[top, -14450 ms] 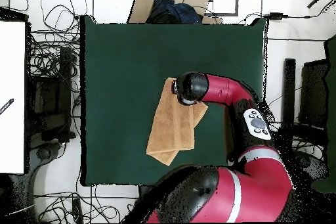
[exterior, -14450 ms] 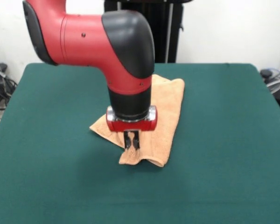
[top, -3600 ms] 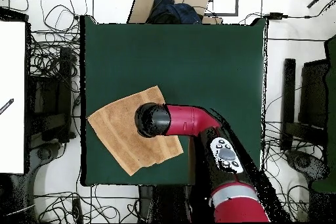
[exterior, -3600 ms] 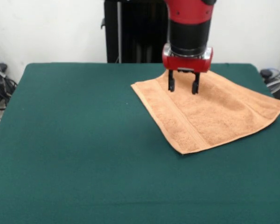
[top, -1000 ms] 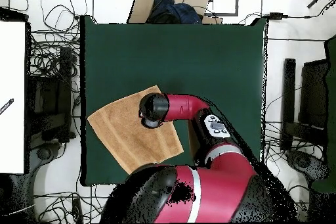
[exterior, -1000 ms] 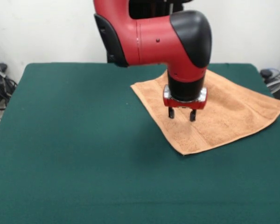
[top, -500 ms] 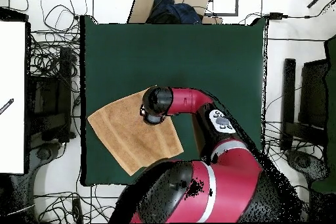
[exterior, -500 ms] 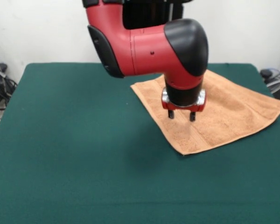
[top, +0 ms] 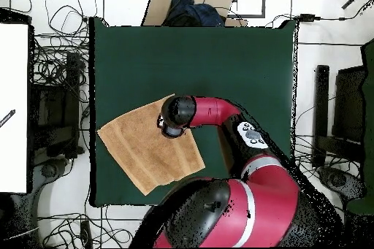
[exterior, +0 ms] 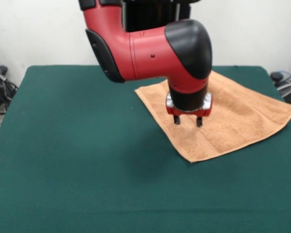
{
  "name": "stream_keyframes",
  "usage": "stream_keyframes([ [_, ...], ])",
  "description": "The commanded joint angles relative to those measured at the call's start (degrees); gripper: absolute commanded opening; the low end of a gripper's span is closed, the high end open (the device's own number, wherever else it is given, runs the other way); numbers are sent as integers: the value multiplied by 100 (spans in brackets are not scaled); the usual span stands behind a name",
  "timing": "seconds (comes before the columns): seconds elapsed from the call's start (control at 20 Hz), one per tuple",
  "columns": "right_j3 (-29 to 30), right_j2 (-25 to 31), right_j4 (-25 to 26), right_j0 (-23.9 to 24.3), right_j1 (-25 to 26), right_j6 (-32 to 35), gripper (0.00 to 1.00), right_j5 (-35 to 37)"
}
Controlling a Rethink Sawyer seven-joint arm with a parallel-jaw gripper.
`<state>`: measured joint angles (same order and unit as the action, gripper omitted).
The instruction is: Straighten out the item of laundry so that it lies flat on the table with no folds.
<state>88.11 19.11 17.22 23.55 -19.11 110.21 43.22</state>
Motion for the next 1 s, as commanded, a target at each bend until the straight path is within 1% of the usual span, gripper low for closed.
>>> stream_keyframes([
  [0.05,-489,359,684,270,183,-998,100,-735],
  [0.3,-429,379,754,268,50,-904,100,-637],
  [0.95,-307,377,991,237,-108,-705,100,-740],
  [1.0,-310,375,1015,228,-119,-674,0,-719],
])
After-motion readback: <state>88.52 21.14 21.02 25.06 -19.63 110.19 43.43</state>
